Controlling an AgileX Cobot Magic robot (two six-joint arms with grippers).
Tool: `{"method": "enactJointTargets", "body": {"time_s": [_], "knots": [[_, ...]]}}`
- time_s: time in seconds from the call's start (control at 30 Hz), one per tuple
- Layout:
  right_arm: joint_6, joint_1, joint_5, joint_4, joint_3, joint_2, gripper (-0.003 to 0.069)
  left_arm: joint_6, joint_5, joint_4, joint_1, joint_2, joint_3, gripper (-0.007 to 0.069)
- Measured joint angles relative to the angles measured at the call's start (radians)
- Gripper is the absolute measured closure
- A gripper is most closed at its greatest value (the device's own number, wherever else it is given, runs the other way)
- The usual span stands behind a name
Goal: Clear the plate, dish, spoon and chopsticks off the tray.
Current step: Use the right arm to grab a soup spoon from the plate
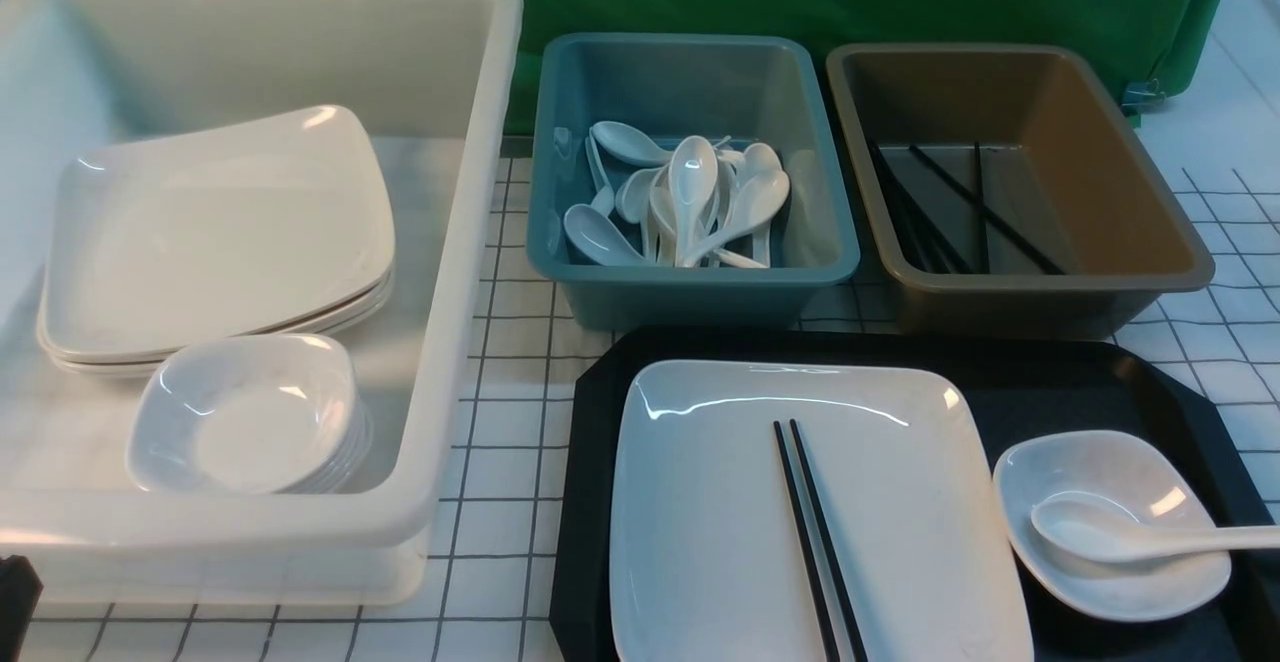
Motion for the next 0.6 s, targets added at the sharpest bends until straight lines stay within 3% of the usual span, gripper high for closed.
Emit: {"method": "enactJointTargets", "body": {"time_s": [0.03, 0.13, 0.2, 0.33, 0.37, 0.43, 0.6], "knots": [[-0.072, 0.0, 0.004, 0.0, -0.06, 0.001, 0.0545, 0.0, 0.0, 0.0, 0.0, 0.0, 0.0, 0.0604], [-0.274, 0.0, 0.053, 0.001, -0.255, 0.056, 0.0627, 0.0, 0.0, 0.0, 0.0, 0.0, 0.0, 0.0604], [-0.35, 0.0, 0.097, 0.001, -0.325, 0.094, 0.0629, 0.0, 0.0, 0.0, 0.0, 0.0, 0.0, 0.0604], [-0.663, 0.0, 0.481, 0.001, -0.604, 0.36, 0.0629, 0.0, 0.0, 0.0, 0.0, 0.0, 0.0, 0.0604], [-0.672, 0.0, 0.501, 0.001, -0.623, 0.387, 0.0629, 0.0, 0.0, 0.0, 0.0, 0.0, 0.0, 0.0604], [-0.785, 0.0, 0.727, 0.001, -0.715, 0.569, 0.0629, 0.0, 0.0, 0.0, 0.0, 0.0, 0.0, 0.0604], [-0.901, 0.0, 0.869, -0.003, -0.773, 0.867, 0.0582, 0.0, 0.0, 0.0, 0.0, 0.0, 0.0, 0.0604]]}}
